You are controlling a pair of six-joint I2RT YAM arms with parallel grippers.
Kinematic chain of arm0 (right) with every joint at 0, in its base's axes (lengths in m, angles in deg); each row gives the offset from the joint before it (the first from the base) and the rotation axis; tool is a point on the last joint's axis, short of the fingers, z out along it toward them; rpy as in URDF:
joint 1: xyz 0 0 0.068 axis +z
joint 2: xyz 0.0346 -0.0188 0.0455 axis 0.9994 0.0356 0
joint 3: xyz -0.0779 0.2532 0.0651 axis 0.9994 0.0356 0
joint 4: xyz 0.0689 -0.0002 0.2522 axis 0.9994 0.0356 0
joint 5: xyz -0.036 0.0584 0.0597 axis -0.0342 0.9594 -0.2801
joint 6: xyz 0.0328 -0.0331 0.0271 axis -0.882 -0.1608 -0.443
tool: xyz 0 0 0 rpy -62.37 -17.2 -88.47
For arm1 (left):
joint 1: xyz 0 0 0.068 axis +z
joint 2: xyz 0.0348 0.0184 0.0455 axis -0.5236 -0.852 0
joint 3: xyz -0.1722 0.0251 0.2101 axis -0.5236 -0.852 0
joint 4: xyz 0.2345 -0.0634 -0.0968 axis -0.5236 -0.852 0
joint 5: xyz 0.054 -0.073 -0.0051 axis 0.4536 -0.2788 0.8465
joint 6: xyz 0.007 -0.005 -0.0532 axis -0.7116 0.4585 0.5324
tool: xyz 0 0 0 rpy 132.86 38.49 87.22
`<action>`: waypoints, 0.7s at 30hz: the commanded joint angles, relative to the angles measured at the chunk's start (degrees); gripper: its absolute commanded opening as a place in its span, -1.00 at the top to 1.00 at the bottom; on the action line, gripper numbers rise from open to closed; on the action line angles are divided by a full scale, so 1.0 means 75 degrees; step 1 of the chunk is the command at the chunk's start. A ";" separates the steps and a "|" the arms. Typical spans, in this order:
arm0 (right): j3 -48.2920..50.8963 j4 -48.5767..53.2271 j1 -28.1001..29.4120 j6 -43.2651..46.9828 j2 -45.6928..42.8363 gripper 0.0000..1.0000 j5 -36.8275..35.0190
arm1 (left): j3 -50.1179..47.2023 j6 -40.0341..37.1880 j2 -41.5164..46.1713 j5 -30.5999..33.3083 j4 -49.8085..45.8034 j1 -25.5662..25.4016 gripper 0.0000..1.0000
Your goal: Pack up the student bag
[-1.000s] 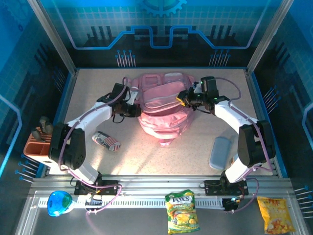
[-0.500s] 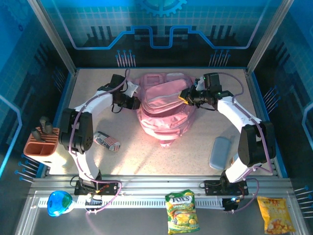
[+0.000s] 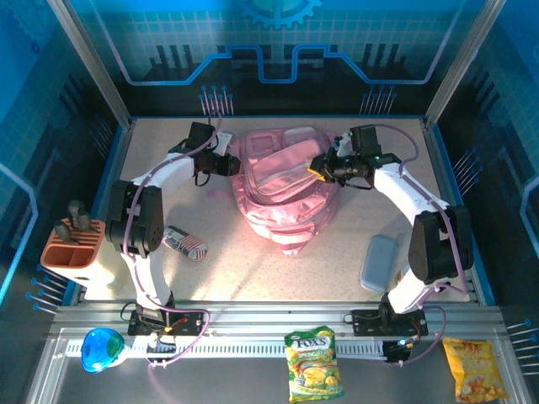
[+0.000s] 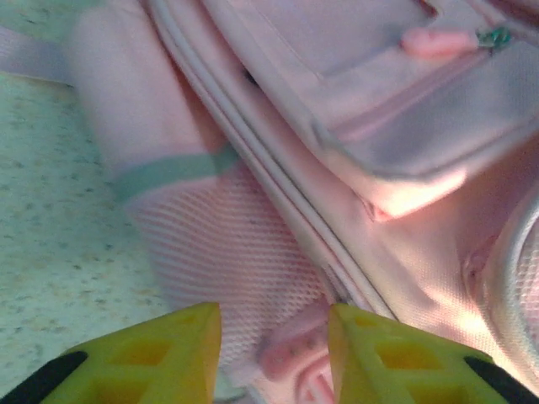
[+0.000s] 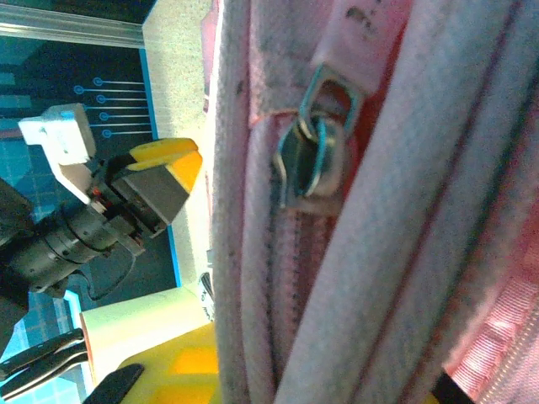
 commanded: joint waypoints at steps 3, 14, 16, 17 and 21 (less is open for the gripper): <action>-0.0975 0.0043 0.0388 0.0418 0.0759 1.00 0.0144 | -0.0776 0.0960 0.1118 0.0409 0.0126 0.0145 -0.11; -0.2667 0.1733 0.0889 0.1264 0.1702 0.40 -0.1321 | -0.2449 0.1762 0.3403 0.0590 -0.0081 0.0137 -0.67; -0.2395 0.2035 0.0879 0.1403 0.1216 0.07 -0.1890 | -0.2402 0.1727 0.3603 0.0714 -0.0177 0.0139 -0.75; -0.2219 0.2207 0.0883 0.1504 0.0946 -0.09 -0.2207 | -0.2389 0.1724 0.3704 0.0766 -0.0163 0.0134 -0.80; -0.1543 0.3139 0.0889 0.1810 -0.0295 -0.47 -0.3469 | -0.2465 0.1761 0.3974 0.0745 0.0007 0.0145 -0.93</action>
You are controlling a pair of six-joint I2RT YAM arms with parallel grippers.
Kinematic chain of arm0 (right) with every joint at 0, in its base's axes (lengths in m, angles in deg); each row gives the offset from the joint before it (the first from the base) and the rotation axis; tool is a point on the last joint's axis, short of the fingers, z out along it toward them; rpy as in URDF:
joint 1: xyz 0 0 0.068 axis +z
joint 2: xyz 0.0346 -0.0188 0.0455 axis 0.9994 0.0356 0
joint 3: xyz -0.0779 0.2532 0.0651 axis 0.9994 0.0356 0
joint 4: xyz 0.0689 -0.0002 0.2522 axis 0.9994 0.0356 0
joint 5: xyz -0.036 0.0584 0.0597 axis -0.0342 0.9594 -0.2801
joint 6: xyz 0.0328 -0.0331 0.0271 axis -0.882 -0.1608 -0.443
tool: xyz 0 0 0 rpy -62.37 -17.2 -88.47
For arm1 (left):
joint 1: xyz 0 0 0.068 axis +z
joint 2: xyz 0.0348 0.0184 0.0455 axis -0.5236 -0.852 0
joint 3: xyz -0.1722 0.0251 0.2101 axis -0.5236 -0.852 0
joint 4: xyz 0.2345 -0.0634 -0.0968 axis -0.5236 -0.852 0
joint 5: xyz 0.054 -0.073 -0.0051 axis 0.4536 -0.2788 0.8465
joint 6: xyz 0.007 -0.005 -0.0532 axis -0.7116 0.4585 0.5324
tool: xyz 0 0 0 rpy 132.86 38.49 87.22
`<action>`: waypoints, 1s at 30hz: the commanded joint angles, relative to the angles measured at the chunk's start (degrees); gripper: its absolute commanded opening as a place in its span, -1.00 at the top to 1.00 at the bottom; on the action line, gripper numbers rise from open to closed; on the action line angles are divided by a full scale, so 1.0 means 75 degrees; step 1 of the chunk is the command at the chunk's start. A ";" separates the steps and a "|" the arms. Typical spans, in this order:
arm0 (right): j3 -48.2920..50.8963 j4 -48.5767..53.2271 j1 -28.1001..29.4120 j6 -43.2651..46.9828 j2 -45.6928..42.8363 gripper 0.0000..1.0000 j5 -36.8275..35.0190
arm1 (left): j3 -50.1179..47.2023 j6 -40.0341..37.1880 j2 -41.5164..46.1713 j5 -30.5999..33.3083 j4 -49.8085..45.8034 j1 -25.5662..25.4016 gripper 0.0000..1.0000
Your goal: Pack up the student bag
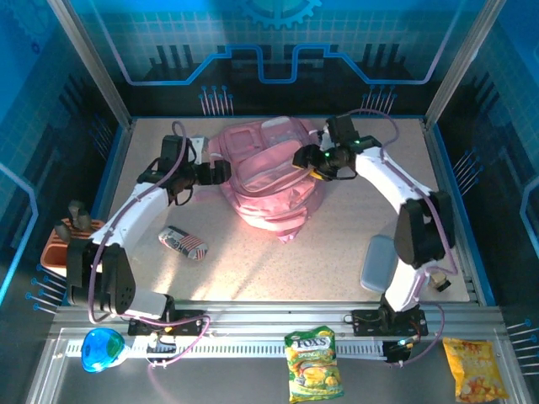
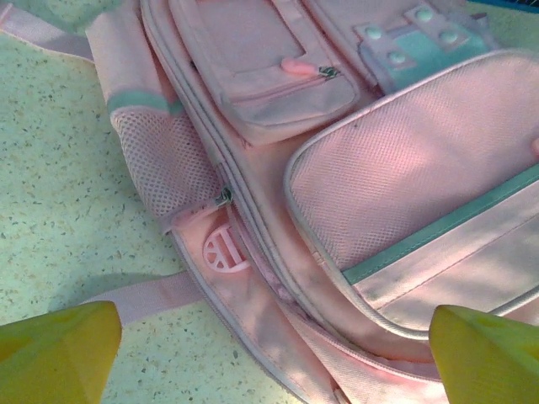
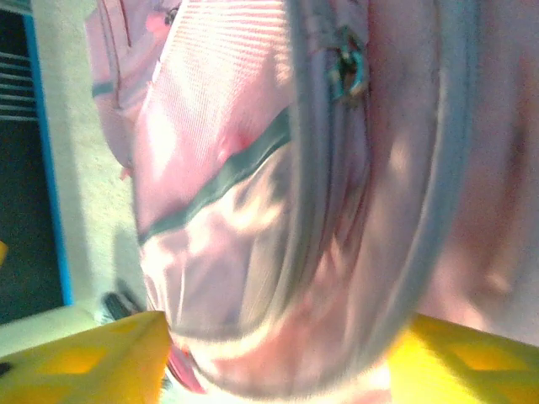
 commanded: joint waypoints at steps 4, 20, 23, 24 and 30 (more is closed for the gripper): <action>0.1337 0.1666 0.0074 0.0477 -0.2426 -0.64 -0.2818 | -0.0260 0.0194 0.0339 -0.0054 0.0334 0.0023 -0.99; 0.5346 0.2901 -0.0169 -0.2332 -0.4189 -0.75 -0.5343 | -0.0076 0.0436 0.0167 -0.0196 0.0400 0.0046 -0.98; 0.5708 0.2524 -0.0210 -0.2583 -0.4036 -0.75 -0.5109 | -0.0014 0.0485 0.0182 -0.0243 0.0301 0.0061 -0.99; 0.5790 0.2365 -0.0227 -0.2623 -0.3968 -0.75 -0.4983 | -0.0008 0.0503 0.0181 -0.0298 0.0294 0.0064 -0.99; 0.6166 0.0668 -0.0311 -0.2421 -0.3492 -0.69 -0.3810 | 0.0045 0.0473 0.0170 -0.0665 0.0319 0.0064 -0.99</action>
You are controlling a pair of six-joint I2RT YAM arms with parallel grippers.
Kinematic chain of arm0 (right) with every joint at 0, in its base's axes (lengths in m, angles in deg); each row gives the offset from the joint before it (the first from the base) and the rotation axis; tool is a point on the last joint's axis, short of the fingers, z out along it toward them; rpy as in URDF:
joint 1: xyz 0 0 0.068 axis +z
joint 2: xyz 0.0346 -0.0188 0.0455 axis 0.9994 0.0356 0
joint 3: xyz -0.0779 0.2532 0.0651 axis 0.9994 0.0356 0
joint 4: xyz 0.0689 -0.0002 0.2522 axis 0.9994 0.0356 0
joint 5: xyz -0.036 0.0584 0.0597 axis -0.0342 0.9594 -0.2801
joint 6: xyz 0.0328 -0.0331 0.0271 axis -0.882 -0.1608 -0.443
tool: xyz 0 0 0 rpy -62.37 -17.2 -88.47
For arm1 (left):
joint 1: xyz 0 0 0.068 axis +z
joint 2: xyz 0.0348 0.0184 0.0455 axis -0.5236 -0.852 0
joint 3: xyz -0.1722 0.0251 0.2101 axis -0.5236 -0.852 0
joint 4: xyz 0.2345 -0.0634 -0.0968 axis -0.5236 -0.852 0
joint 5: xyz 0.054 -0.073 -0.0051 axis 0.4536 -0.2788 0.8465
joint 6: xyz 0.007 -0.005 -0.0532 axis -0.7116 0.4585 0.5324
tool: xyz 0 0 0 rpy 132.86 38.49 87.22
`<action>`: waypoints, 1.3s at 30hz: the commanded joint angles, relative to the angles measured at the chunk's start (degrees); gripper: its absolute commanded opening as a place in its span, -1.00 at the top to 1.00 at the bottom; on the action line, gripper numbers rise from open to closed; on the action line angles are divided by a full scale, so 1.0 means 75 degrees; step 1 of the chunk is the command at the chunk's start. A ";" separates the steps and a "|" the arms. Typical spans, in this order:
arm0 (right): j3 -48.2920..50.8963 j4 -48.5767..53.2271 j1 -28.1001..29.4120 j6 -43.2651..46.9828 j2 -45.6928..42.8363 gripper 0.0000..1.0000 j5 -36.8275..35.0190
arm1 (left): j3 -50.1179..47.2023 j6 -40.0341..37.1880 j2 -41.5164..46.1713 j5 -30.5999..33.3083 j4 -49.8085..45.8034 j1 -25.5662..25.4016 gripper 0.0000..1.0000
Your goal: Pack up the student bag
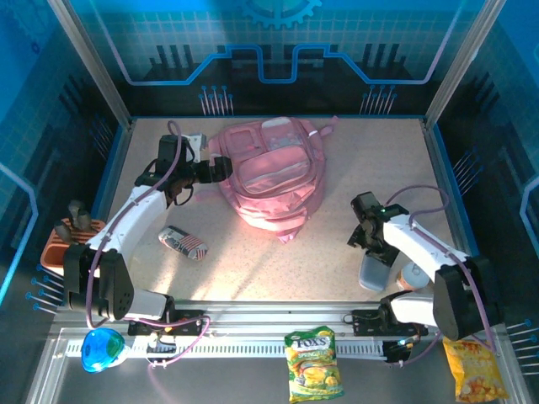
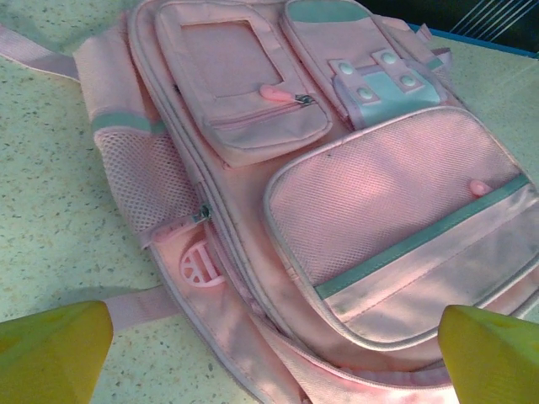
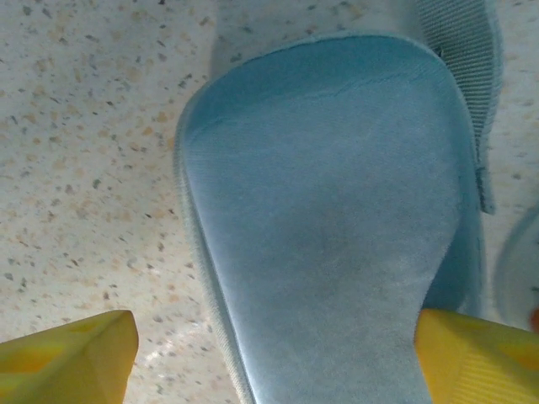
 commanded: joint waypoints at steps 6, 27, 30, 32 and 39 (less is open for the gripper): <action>-0.0508 -0.2184 -0.0179 0.0137 0.1134 -0.68 0.1006 | 0.0261 0.0051 -0.0041 -0.0949 0.0021 0.0038 -0.99; -0.1481 -0.0818 0.0084 0.1429 0.1008 -1.00 -0.0929 | 0.1529 -0.0994 -0.0797 -0.0506 -0.1166 -0.1446 -0.98; -0.1355 -0.0869 0.0072 0.1307 0.1153 -1.00 -0.0494 | 0.1686 -0.1170 -0.0946 -0.0438 -0.1232 -0.1677 -0.99; -0.1351 -0.1026 0.0074 0.1292 0.1249 -1.00 -0.0250 | 0.1755 -0.1263 -0.1017 -0.0370 -0.1267 -0.1783 -0.99; -0.0979 -0.1599 -0.0022 0.1400 0.1796 -1.00 0.0632 | 0.1958 -0.1453 -0.1246 -0.0189 -0.1507 -0.2010 -0.98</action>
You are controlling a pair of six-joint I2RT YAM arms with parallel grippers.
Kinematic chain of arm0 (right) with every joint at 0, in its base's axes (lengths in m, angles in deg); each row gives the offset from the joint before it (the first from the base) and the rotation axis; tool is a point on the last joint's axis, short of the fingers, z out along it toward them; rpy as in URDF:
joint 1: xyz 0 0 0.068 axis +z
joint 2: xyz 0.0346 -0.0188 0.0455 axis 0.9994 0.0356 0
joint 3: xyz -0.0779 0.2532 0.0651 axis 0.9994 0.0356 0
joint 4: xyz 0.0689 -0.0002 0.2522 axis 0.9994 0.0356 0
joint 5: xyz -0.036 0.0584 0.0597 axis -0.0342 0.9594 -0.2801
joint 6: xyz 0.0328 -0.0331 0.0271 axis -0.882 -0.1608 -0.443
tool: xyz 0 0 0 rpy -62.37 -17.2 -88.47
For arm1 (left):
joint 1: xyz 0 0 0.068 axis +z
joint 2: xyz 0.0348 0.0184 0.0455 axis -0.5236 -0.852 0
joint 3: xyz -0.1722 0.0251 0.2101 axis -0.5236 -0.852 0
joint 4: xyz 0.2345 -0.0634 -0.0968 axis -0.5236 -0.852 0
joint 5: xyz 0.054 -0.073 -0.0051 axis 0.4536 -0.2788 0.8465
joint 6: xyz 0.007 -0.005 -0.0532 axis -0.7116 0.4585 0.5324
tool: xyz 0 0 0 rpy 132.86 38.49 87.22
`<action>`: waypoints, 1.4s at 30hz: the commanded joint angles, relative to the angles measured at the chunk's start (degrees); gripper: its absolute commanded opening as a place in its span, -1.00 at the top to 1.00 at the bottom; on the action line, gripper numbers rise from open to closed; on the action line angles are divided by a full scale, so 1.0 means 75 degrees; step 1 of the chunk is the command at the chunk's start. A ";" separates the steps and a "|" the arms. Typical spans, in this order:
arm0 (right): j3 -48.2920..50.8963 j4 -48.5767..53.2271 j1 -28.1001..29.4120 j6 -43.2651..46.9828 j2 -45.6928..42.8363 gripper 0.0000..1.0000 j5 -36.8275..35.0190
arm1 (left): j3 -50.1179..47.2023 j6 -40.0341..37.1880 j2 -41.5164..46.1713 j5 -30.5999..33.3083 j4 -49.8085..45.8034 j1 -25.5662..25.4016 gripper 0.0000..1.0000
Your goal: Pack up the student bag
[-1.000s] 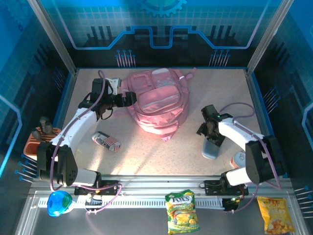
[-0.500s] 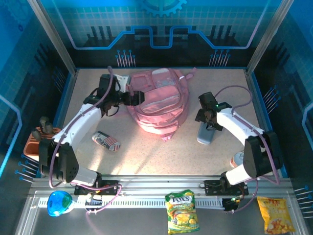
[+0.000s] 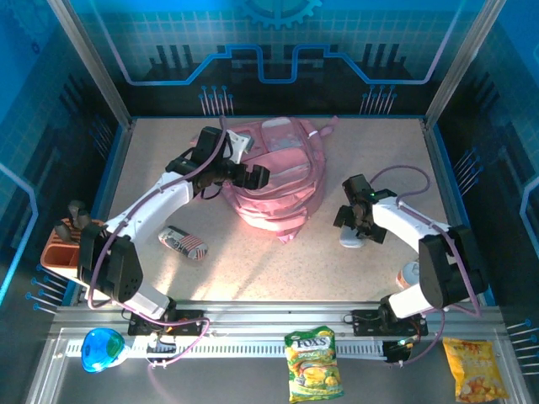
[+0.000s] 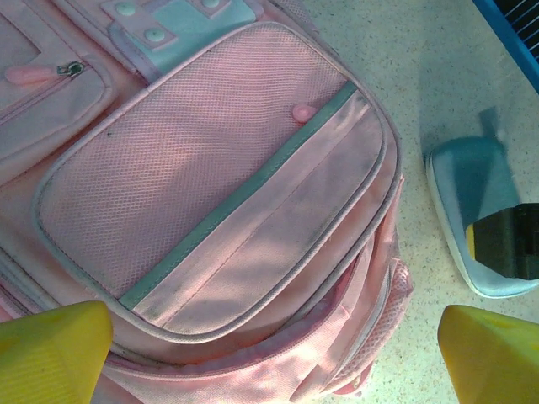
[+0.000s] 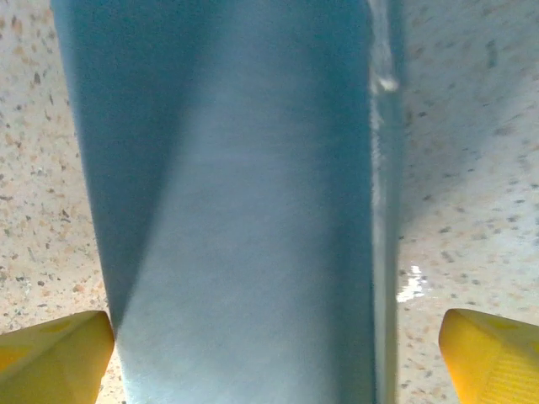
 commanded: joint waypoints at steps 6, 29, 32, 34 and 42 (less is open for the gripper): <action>0.0076 -0.0168 -0.0028 -0.0003 0.0431 -0.94 0.0505 | 0.0416 -0.0418 -0.0298 0.0296 -0.0483 -0.0197 -0.99; 0.0310 -0.0660 -0.0161 0.0393 -0.0365 -0.37 0.0663 | 0.2258 -0.2469 -0.2415 0.1520 -0.2219 -0.1112 -0.57; 0.0347 -0.0706 -0.0206 0.0391 -0.0574 -0.36 0.0700 | 0.2744 -0.2621 -0.2859 0.1524 -0.2505 -0.1240 -0.48; 0.0353 -0.0719 -0.0232 0.0383 -0.0691 -0.36 0.0720 | 0.3014 -0.2807 -0.3126 0.1547 -0.2658 -0.1375 -0.46; 0.0347 -0.0666 -0.0331 0.0426 -0.1043 -0.35 0.0748 | 0.3976 -0.2805 -0.3937 0.2376 -0.2959 -0.1656 -0.14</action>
